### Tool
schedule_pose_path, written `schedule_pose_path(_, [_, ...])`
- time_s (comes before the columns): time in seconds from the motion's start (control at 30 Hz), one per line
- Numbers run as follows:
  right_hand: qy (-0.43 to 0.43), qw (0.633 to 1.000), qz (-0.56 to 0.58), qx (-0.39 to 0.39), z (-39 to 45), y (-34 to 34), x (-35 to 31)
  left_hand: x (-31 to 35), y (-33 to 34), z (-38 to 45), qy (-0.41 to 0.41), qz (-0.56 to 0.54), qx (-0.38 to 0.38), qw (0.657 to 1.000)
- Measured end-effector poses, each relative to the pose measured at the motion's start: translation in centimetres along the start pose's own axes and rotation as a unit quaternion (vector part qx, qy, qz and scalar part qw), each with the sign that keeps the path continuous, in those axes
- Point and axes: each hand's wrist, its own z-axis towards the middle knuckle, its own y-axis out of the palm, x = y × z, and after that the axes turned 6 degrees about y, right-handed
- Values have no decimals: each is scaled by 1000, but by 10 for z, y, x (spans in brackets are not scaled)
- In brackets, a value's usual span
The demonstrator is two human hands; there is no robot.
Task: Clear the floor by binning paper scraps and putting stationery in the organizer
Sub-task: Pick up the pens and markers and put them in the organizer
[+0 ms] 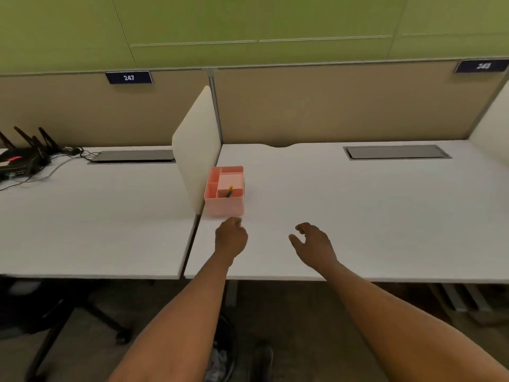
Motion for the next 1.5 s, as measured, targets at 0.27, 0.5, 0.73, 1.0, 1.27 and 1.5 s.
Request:
schedule_pose_path(0.27, [-37,999,-28,1,-165,-53,38,14,31,-198,115,119,-55,985])
schedule_pose_path(0.5, [-59,997,-54,18,-265,-66,50,6,22,-286,158,183,-70,968])
schedule_pose_path(0.73, [14,1000,-24,3,-322,-41,81,-34,13,-327,138,187,-125,964])
schedule_pose_path(1.0, [171,984,45,17,-347,30,134,-132,34,-335,90,203,-223,949])
schedule_pose_path(1.27, [353,932,83,7,-386,150,229,-266,98,-312,52,238,-328,913])
schedule_pose_path(1.5, [438,895,76,-43,-390,296,357,-411,226,-286,79,251,-405,876])
